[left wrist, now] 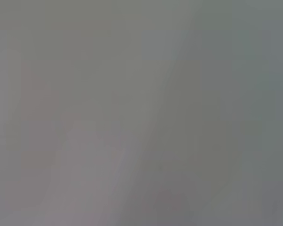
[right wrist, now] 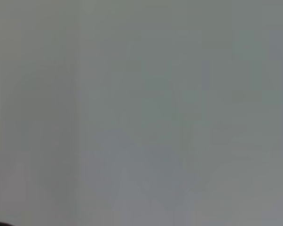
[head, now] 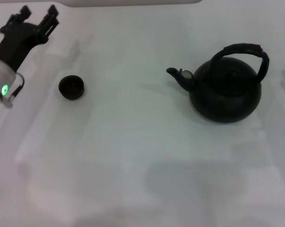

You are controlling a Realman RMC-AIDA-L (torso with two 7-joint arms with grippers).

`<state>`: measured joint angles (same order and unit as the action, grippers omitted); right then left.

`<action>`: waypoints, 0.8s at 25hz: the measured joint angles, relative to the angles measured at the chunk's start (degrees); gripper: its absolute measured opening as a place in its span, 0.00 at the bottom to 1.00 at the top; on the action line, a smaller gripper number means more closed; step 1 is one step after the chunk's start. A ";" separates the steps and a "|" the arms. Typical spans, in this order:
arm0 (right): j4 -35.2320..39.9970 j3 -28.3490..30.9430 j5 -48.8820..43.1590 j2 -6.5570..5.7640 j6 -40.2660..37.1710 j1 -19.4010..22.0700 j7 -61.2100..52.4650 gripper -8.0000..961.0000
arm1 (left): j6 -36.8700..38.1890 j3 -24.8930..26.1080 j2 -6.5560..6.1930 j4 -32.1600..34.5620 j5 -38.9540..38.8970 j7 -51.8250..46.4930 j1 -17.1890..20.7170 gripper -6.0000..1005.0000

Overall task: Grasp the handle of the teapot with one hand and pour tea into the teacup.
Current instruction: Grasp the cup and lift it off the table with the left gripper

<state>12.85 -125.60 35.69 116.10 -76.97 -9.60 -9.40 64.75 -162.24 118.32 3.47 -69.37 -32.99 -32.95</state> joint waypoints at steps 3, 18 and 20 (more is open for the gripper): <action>0.13 0.25 0.00 0.00 0.68 -0.04 -0.01 0.80 | -3.85 -0.01 -0.01 -5.02 5.88 -7.73 -4.03 0.79; 0.00 0.36 0.00 -0.12 2.15 -0.54 -0.01 0.80 | -5.16 -0.80 -0.02 -25.28 46.07 -44.96 -20.22 0.79; -0.03 0.36 0.01 -0.16 2.31 -0.66 -0.01 0.80 | -3.72 -0.80 -0.02 -27.11 50.51 -48.40 -21.59 0.79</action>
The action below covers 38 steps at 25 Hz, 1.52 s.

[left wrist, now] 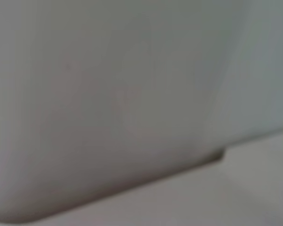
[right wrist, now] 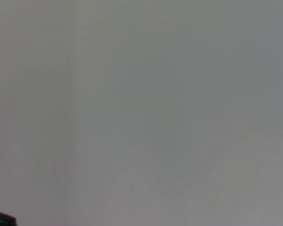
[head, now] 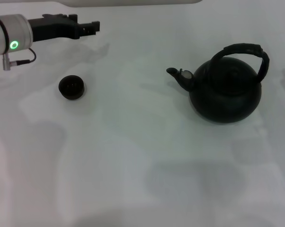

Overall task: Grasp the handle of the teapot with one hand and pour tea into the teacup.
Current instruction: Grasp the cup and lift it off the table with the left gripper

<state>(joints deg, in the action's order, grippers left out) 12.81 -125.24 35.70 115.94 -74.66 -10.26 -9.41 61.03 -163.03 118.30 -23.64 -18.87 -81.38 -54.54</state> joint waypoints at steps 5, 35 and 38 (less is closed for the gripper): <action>-0.05 0.00 0.07 -0.07 1.44 -0.52 0.00 0.80 | 4.51 -0.01 0.04 -4.33 6.78 -6.38 -2.12 0.78; 0.27 0.09 0.07 -0.10 2.96 -1.74 0.00 0.80 | 10.98 -0.01 0.22 -10.32 28.31 -16.77 -6.97 0.87; 0.28 0.09 0.06 -0.09 3.02 -1.77 0.00 0.80 | 11.15 0.00 0.21 -10.25 29.33 -17.62 -7.16 0.87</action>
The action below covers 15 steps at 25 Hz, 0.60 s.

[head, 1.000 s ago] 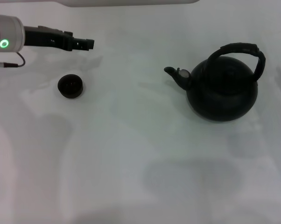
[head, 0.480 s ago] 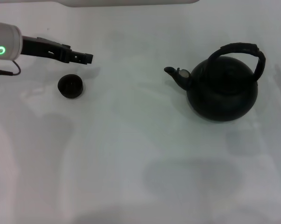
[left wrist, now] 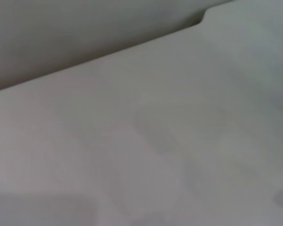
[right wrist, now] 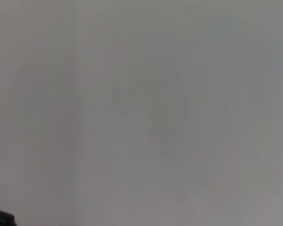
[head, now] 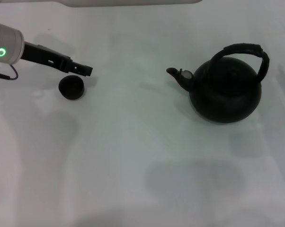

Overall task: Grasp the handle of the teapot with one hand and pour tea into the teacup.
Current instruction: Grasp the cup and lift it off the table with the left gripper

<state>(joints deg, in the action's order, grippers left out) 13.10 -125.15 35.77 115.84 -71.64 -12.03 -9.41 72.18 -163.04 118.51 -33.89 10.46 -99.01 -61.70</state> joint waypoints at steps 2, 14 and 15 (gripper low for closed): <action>-0.03 0.00 0.00 0.00 0.01 -0.01 0.00 0.80 | -0.08 0.00 -0.04 -0.04 0.62 -0.24 -0.02 0.87; -0.20 0.00 0.57 0.00 0.02 -0.01 0.00 0.80 | -0.31 -0.08 0.21 0.43 3.67 -1.61 -0.78 0.87; -0.21 0.00 0.59 0.00 0.02 -0.01 0.00 0.80 | -0.34 -0.09 0.23 0.45 3.77 -1.62 -0.80 0.87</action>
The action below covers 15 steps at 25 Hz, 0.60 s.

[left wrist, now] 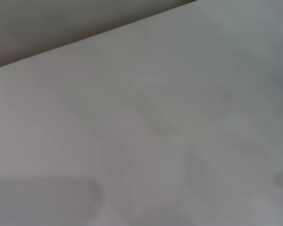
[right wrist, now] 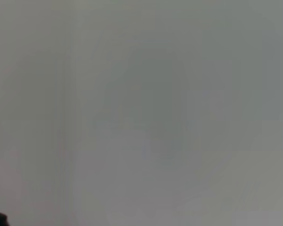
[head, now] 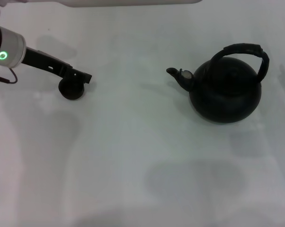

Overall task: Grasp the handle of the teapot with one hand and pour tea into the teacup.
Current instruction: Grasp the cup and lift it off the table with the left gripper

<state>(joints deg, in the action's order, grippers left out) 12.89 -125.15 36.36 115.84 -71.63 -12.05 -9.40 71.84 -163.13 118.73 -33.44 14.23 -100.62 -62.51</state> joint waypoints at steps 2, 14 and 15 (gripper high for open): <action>-0.06 0.00 0.01 0.00 0.00 0.00 0.00 0.80 | -0.04 0.00 0.00 0.01 0.04 -0.02 -0.02 0.87; -0.01 0.00 0.92 0.00 -0.09 0.17 0.00 0.80 | -0.18 0.00 0.10 1.00 2.82 -1.38 -0.07 0.87; 0.11 0.00 0.92 0.00 -0.18 0.27 0.00 0.80 | -0.18 0.00 0.10 1.00 2.82 -1.38 -0.07 0.87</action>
<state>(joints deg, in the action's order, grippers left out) 12.99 -125.15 37.28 115.84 -71.80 -11.78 -9.40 71.66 -163.12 118.84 -32.45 17.05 -102.00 -62.58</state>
